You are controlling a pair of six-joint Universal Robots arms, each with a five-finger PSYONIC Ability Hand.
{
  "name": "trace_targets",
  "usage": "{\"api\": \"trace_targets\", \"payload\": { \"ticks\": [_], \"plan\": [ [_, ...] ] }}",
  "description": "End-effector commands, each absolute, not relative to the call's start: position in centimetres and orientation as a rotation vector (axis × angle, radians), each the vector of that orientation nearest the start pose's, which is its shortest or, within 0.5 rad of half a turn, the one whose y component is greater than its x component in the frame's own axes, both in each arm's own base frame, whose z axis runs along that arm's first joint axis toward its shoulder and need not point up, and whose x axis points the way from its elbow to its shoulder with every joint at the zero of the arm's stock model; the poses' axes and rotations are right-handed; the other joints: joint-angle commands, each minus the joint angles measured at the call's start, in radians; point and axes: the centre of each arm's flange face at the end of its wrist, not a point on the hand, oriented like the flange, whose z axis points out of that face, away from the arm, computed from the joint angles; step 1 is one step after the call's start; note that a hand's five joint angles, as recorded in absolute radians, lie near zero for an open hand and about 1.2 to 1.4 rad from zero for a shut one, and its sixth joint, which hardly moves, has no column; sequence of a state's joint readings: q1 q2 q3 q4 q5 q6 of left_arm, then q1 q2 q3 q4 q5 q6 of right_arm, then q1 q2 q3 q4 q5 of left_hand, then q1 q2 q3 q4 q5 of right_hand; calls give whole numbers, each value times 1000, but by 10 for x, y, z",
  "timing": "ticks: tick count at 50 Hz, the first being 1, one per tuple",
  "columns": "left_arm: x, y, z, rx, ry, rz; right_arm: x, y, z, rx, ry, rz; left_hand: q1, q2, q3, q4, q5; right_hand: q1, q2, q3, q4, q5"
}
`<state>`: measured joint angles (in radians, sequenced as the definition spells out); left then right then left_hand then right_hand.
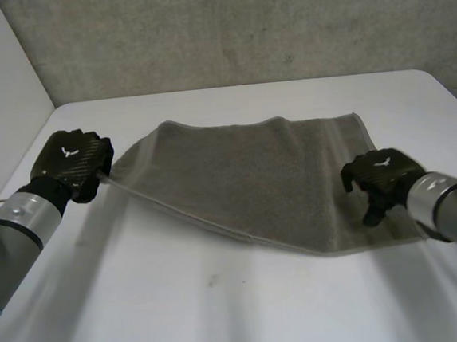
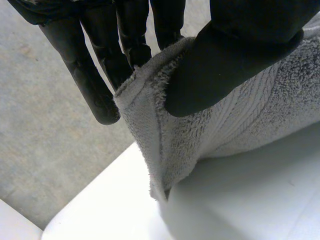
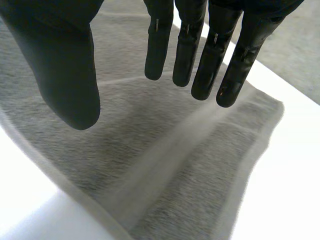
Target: Fold the towel.
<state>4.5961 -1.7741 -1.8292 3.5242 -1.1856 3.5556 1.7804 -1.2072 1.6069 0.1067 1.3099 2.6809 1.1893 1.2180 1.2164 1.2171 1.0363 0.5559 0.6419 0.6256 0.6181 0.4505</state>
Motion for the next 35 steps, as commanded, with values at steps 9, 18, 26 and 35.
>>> {"api": "trace_targets", "payload": {
  "ticks": [9,18,26,35],
  "plan": [
    [-198,-290,210,1002,2152,-2182,167,-284,163,-977,2451,-1349,207,178,180,179,185,-16,-102,-86,-78,-85],
    [-194,-295,206,981,2164,-2166,151,-286,146,-1105,2456,-1416,207,178,180,179,185,8,-78,-62,-55,-61],
    [-192,-296,205,973,2171,-2163,148,-295,128,-1193,2393,-1501,207,178,180,179,185,125,39,55,62,56],
    [-192,-297,202,971,2184,-2157,147,-304,125,-1204,2374,-1559,207,178,180,179,185,207,121,138,145,138]
  ]
}}
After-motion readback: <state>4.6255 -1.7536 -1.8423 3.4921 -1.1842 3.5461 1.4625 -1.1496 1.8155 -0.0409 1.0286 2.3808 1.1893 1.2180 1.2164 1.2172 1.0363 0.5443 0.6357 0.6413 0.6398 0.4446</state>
